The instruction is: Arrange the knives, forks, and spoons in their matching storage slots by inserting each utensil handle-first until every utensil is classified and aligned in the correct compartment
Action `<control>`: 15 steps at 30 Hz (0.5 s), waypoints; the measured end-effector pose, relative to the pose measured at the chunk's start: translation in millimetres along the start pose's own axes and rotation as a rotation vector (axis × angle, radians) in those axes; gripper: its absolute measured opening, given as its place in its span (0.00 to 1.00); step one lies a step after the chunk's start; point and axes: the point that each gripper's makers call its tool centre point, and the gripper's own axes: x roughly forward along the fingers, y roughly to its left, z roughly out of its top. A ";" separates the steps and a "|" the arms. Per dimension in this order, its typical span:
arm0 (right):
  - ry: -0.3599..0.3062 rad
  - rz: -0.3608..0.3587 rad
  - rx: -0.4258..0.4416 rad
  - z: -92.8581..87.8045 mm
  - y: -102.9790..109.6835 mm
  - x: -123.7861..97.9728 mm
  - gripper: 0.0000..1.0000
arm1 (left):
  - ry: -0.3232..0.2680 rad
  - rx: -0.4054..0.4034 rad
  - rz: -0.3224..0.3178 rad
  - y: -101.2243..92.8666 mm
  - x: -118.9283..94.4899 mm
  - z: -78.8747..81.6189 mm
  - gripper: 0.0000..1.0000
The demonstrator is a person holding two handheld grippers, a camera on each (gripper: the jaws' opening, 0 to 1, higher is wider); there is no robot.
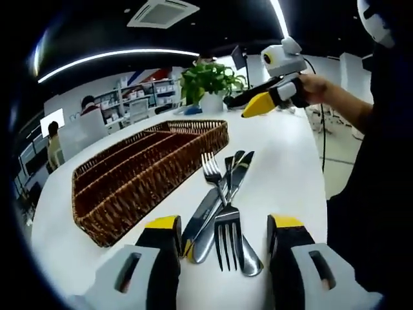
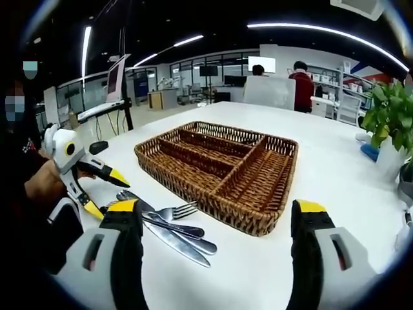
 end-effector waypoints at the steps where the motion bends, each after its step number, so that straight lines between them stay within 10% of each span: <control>1: 0.002 0.001 0.000 -0.6 0.5 0.2 0.98 | 0.003 0.003 -0.003 -0.5 0.4 -1.0 0.49; 15: 0.007 -0.003 0.000 -4.7 1.3 0.6 0.93 | 0.046 0.010 -0.043 -3.5 7.4 -6.1 0.23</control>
